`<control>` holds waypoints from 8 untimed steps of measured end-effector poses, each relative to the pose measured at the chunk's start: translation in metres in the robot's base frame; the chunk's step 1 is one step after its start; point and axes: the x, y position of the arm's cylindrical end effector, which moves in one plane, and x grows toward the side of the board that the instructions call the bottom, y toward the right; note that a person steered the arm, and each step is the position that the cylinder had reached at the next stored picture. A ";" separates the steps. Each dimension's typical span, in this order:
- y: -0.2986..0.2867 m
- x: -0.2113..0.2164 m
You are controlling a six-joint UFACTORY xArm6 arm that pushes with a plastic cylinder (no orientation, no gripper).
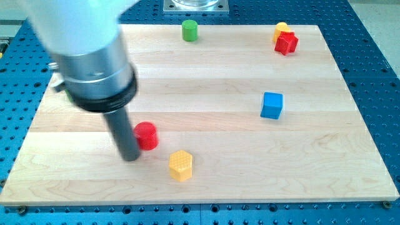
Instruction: Push the red circle diagonal to the green circle
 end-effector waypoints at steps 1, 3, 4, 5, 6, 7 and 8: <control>0.040 -0.056; 0.064 -0.031; 0.122 -0.088; 0.150 -0.151; 0.181 -0.181; 0.154 -0.168; 0.141 -0.197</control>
